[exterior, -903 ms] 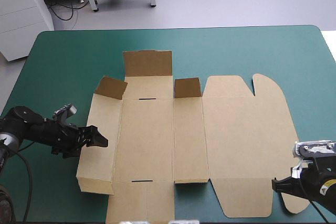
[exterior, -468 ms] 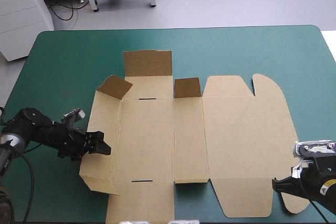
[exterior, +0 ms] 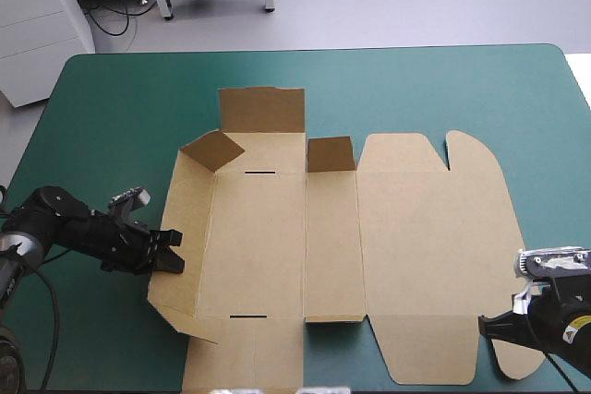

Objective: Fold the box

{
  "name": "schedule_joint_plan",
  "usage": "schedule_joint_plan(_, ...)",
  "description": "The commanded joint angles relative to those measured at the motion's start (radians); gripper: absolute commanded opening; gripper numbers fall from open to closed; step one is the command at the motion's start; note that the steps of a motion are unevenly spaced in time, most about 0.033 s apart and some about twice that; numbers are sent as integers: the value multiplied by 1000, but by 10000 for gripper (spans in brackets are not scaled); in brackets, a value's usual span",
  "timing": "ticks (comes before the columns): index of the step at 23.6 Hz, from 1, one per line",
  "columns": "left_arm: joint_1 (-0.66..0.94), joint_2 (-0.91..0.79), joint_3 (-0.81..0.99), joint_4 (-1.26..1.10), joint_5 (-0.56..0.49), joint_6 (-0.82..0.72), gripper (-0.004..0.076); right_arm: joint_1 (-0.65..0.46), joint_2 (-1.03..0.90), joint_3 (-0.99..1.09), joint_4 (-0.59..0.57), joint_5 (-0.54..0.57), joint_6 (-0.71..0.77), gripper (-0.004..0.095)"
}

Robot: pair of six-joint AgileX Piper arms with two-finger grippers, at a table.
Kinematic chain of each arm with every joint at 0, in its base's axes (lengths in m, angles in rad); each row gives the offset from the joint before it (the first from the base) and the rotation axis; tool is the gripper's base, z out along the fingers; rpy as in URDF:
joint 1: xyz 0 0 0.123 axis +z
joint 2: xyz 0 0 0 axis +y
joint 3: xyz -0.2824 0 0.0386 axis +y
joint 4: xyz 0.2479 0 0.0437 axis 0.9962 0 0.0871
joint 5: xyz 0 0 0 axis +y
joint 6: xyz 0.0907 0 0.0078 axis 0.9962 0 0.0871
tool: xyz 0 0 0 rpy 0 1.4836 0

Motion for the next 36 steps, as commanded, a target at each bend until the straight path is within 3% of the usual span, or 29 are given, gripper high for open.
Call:
schedule_joint_plan(1, -6, -24, -116, 26, 102, 15, -32, -8, 7, -23, 5, -38, -25, -6)
schedule_joint_plan(8, -179, -21, -412, 416, 102, -35, -32, -8, 9, -23, 5, -44, -25, -6)
schedule_joint_plan(15, -430, 60, -636, 732, 79, 59, -32, -8, 9, -23, 5, -34, -13, -6)
schedule_joint_plan(20, -596, 143, -661, 980, -112, 57, -32, -8, 9, -23, 5, -34, 0, -6)
schedule_joint_plan(28, -695, 196, -661, 1230, -395, 38, -32, -8, 9, -23, 5, -34, 25, -6)
schedule_joint_plan(36, -773, 195, -661, 1265, -419, 26, -32, -8, 9, -23, 5, -34, 25, -6)
